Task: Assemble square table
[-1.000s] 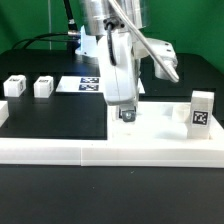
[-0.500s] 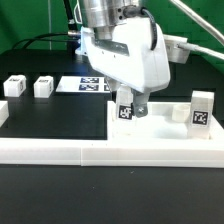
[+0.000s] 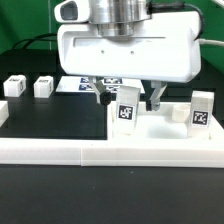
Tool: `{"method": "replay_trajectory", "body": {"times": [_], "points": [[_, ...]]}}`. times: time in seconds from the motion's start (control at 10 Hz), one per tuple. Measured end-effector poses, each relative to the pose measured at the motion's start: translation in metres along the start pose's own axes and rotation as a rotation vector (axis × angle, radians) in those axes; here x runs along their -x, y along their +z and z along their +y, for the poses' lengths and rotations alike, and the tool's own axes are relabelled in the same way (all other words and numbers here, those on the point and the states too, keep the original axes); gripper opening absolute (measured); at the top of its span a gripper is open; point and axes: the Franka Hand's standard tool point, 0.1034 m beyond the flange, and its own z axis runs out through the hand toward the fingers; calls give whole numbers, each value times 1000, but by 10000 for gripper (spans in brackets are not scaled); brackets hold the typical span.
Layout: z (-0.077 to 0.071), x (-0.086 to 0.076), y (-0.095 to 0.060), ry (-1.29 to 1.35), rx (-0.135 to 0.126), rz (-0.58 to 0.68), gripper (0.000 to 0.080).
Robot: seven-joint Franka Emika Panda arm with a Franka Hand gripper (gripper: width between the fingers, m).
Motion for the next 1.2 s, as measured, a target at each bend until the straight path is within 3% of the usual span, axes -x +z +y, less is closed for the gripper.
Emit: {"method": "replay_trajectory", "body": {"times": [0.2,0.3,0.4,0.5,0.6,0.8,1.2], "points": [[-2,1,1,-48,2,14,649],[-2,1,1,-49,3,14,557],[-2,1,2,-3,0,13,371],[0,1,2,80,0,11,371],[4,1,3,117,5,8,294],[5,0,3,273,1,8,294],[7,2,6,884,-66,7,294]]}}
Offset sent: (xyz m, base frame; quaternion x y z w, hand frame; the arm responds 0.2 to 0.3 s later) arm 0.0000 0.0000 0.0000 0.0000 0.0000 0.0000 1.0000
